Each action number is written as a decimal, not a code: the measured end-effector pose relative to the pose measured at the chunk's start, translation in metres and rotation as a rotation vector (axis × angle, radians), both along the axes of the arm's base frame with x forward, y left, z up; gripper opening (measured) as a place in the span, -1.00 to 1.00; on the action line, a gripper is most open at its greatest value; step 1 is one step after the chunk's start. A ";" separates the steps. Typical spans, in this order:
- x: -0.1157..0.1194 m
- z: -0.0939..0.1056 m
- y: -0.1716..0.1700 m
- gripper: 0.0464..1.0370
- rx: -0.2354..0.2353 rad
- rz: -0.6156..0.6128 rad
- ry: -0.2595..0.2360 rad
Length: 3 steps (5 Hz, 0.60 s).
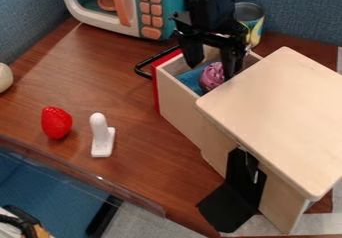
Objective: Take the purple object out of the drawer and put it on the left side of the red object.
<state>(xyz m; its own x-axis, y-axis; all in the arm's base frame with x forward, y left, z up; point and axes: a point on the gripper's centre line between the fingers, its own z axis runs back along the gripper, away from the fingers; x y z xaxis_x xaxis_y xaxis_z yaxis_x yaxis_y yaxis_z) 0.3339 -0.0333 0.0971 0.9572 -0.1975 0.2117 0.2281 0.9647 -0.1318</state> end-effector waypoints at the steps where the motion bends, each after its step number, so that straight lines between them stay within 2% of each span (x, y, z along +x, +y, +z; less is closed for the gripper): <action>1: 0.002 -0.004 0.001 0.93 0.002 0.017 0.011; 3: 0.008 -0.022 -0.002 0.93 0.049 0.030 0.016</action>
